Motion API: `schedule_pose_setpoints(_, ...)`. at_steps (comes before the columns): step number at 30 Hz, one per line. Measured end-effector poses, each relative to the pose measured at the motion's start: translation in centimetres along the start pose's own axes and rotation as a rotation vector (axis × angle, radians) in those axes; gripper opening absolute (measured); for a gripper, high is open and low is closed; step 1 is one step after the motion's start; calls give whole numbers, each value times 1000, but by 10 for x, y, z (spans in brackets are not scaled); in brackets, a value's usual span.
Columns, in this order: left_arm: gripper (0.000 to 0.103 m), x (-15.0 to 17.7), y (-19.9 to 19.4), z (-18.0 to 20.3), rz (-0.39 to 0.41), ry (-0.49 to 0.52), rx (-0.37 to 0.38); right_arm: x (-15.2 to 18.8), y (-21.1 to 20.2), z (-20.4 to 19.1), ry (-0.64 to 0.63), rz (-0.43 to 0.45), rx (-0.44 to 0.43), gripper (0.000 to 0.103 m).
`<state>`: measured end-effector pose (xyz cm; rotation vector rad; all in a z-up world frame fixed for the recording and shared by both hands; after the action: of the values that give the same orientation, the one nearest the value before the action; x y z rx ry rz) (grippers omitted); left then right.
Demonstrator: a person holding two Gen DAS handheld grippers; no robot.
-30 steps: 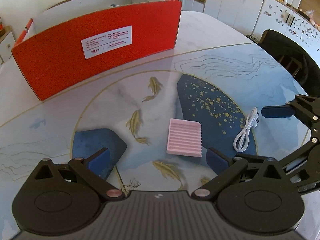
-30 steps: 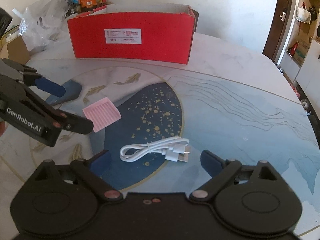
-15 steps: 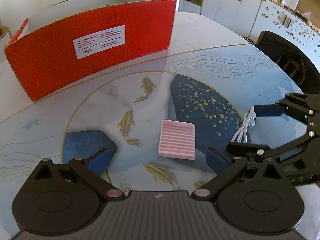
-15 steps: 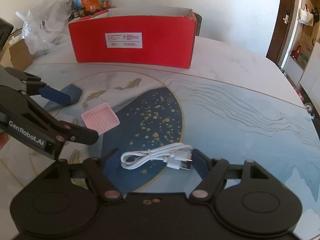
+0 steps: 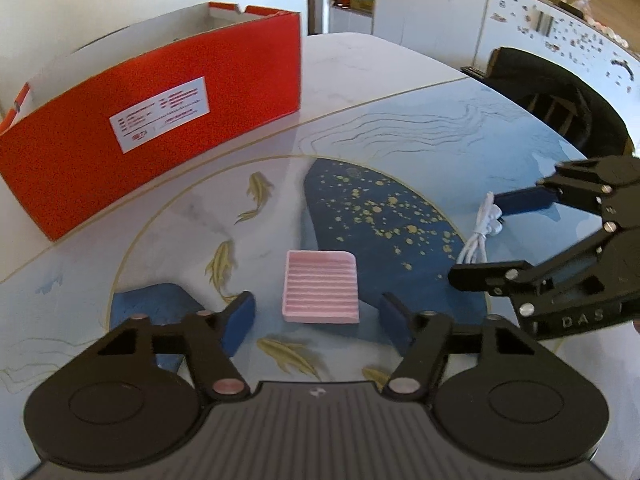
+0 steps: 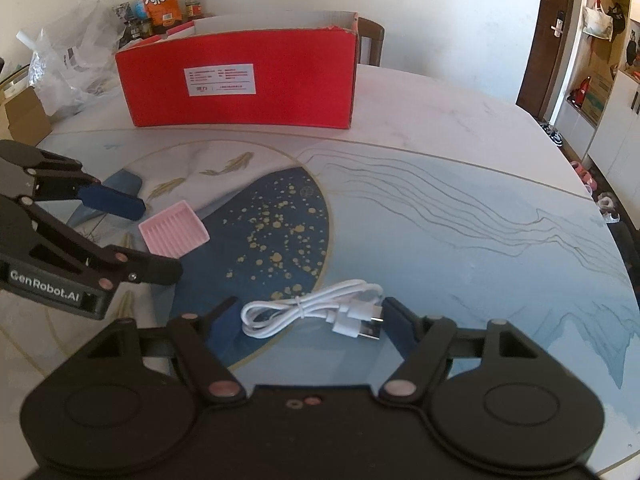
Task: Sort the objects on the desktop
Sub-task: 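Grasp the pink comb with the left gripper while the right grasps the white cable, then carry the comb and cable over the red box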
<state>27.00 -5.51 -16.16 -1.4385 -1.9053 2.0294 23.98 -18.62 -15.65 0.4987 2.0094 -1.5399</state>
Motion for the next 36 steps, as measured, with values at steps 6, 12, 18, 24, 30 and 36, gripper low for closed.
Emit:
schedule_pose_setpoints(6,39,0,-4,0,17,21,12,2,-2,-3,-8,-4,-5,75)
schedule_pose_setpoints(12,39,-1,-4,0,14,0,17,4,-3,-6,-11,-12,-2,74)
schedule_pose_setpoints(18,39,-3,-6,0,16,-26,26,1,-6,-8,5,-12,-1,73)
schedule_pose_setpoints(24,39,-8,-14,-6,27,-80,35,-8,-16,-10,32,16,-21,71)
schedule_pose_setpoints(30,39,-16,-27,-16,46,-126,26,-25,-25,-17,39,42,-42,71)
schedule_pose_setpoints(36,39,-25,-44,-31,40,-173,-40,-46,-35,-28,38,63,-61,71)
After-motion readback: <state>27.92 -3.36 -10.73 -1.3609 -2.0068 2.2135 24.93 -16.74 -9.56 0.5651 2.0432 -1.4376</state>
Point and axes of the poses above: each gripper's, at about its wrist camera, not at the fingertips, and y roughly the way its jaws point, z to its right, x to its underside, the point moved 7 cm from there along y, roughly the way its jaws point, and after that the axes turned 15 degrees about y, right-handed, at the moved point
